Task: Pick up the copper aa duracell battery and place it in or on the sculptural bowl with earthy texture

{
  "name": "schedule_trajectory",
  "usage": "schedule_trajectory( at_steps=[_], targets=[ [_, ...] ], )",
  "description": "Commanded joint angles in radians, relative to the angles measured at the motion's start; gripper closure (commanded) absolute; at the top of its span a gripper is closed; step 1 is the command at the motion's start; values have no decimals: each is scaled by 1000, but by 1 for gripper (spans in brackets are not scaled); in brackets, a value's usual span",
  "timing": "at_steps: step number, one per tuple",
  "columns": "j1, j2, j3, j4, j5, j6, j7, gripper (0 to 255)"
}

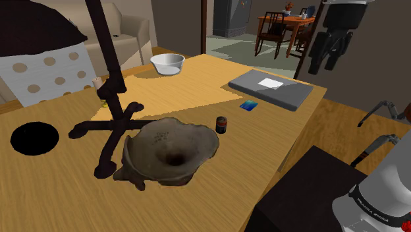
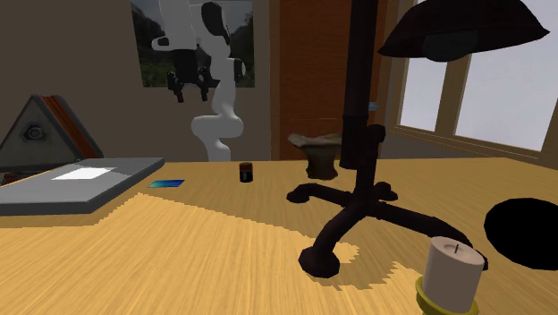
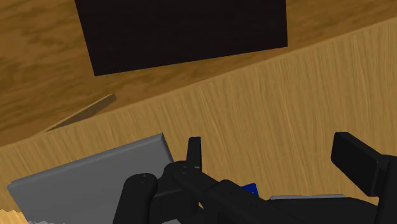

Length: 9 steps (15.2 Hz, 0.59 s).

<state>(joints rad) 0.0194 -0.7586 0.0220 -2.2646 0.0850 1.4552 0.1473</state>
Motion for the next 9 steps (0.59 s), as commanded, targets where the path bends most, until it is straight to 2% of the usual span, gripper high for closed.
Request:
schedule_trajectory(
  at_steps=[1, 9],
  targets=[
    [0, 0, 0, 0, 0, 0, 0, 0],
    [25, 138, 153, -43, 69, 212, 168, 0]
  ],
)
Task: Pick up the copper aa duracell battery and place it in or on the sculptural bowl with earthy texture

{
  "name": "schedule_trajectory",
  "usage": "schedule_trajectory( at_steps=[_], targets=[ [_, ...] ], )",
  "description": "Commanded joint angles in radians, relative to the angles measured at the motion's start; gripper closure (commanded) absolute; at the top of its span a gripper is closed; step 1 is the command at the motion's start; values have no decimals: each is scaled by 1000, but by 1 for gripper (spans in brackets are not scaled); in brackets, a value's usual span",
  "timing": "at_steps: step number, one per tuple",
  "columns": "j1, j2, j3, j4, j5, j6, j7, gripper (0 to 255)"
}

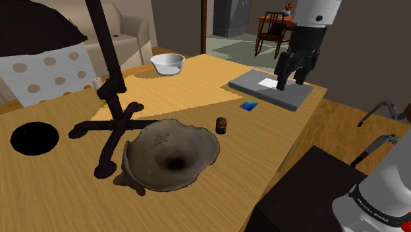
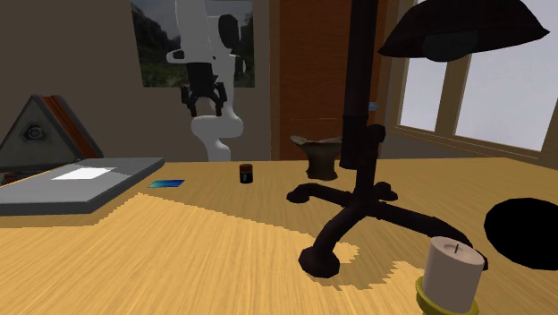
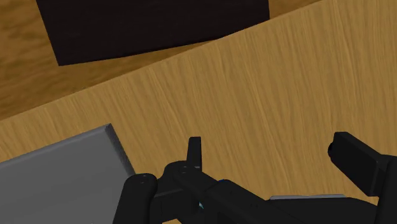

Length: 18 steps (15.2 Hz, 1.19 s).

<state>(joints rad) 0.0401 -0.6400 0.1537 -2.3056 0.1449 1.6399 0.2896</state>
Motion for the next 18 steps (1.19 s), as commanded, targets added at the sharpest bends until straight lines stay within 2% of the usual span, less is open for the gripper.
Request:
schedule_trajectory(
  at_steps=[1, 9, 16, 18],
  targets=[
    [6, 43, 41, -1, 14, 53, 46, 0],
    [11, 275, 187, 59, 7, 250, 225, 0],
    [11, 533, 294, 185, -93, 382, 413, 0],
    [14, 557, 299, 188, -107, 403, 430, 0]
  ],
)
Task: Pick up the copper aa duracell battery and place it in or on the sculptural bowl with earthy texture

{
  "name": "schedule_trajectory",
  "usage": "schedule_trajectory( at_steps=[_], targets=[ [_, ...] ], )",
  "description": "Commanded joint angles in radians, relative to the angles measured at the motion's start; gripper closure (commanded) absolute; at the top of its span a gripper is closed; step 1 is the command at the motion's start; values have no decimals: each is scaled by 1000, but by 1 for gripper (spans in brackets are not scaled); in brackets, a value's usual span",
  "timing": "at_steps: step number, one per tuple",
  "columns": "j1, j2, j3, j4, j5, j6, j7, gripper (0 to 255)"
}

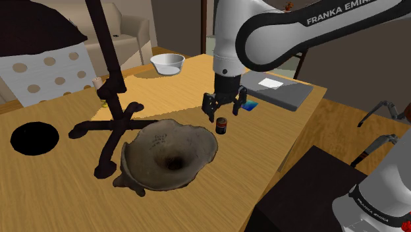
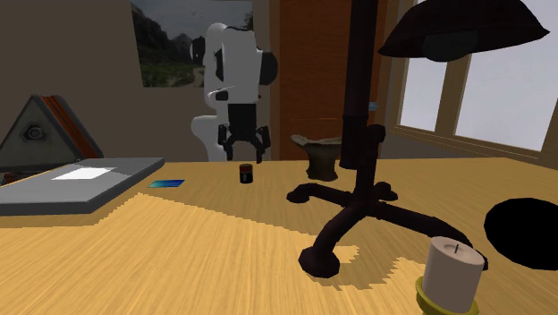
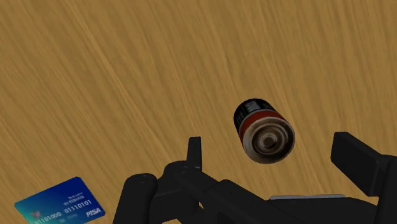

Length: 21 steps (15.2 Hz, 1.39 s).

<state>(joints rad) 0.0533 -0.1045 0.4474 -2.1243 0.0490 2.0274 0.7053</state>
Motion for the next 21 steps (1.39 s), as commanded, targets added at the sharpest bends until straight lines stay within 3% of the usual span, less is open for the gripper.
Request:
schedule_trajectory(
  at_steps=[1, 7, 14, 15, 21],
  targets=[
    [1, 27, 6, -3, -13, 28, 16, 0],
    [3, 57, 10, -49, -27, 103, 27, 0],
    [3, 57, 10, -49, -27, 103, 27, 0],
    [3, 57, 10, -49, -27, 103, 27, 255],
    [3, 57, 10, -49, -27, 102, 27, 255]
  ],
)
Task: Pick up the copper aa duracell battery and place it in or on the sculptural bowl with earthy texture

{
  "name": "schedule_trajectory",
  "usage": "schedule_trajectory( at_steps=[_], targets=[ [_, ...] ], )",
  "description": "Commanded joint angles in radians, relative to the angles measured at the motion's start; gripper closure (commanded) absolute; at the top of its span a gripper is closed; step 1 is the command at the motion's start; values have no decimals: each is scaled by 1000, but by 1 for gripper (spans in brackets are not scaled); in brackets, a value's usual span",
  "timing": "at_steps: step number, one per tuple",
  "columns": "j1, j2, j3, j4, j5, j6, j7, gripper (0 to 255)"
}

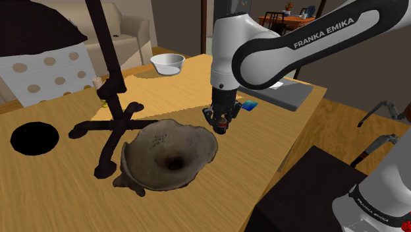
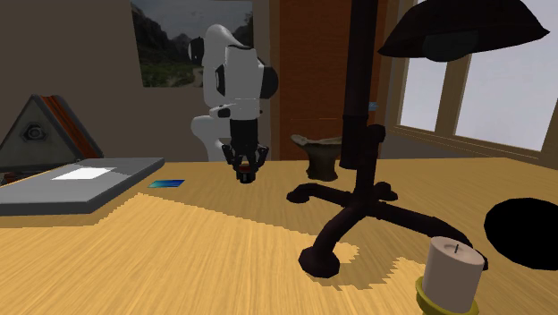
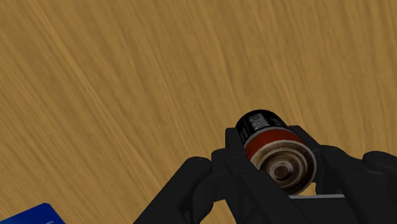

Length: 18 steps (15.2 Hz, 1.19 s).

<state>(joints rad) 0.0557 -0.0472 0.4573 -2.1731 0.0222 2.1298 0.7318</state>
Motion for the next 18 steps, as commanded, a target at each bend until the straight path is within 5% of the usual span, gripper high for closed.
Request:
schedule_trajectory(
  at_steps=[1, 18],
  targets=[
    [0, 0, 0, 0, 0, 0, 0, 255],
    [-3, -66, -11, 139, 28, -200, -22, 255]
  ],
)
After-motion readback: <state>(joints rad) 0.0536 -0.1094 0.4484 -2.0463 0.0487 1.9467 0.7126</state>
